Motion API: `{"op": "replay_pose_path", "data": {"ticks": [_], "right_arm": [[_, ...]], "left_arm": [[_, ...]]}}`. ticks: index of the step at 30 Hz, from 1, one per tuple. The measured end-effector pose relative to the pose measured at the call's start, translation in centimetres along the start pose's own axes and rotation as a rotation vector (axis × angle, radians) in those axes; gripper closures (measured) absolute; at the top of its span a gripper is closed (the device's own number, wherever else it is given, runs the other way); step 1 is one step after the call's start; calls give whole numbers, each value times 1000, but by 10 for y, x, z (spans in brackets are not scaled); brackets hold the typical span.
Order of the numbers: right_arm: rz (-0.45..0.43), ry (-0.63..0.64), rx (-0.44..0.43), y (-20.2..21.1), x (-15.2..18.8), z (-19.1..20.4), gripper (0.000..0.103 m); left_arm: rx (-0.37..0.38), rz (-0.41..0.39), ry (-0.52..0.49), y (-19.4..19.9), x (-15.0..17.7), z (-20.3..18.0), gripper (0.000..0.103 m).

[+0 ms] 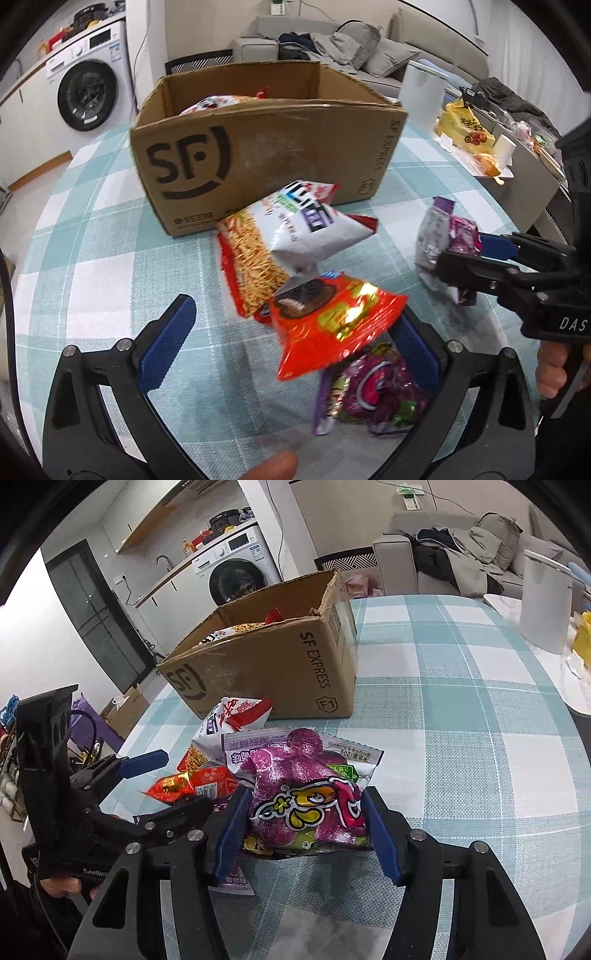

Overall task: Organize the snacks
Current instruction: 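Grasp the red snack bag with the left tool while the right tool holds the purple candy bag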

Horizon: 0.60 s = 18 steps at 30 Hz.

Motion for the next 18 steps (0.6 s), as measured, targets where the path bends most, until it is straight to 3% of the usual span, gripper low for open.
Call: {"op": "replay_pose_path", "data": {"ticks": [12, 18], "right_arm": [[4, 7, -4, -3, 1, 1, 41], [5, 4, -5, -3, 1, 1, 41]], "left_arm": [[39, 7, 39, -2, 0, 17, 23], [46, -4, 23, -1, 2, 9, 53]]}}
Point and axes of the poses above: each gripper's, at about its wrist camera, not at the fingertips, and y roughly against the way its jaws point, z to its left, x to its underside, the point moved 2 cm from there along -y, roughly the way its jaws point, and after that the axes turned 2 degrees about x, right-handed, at the moved point
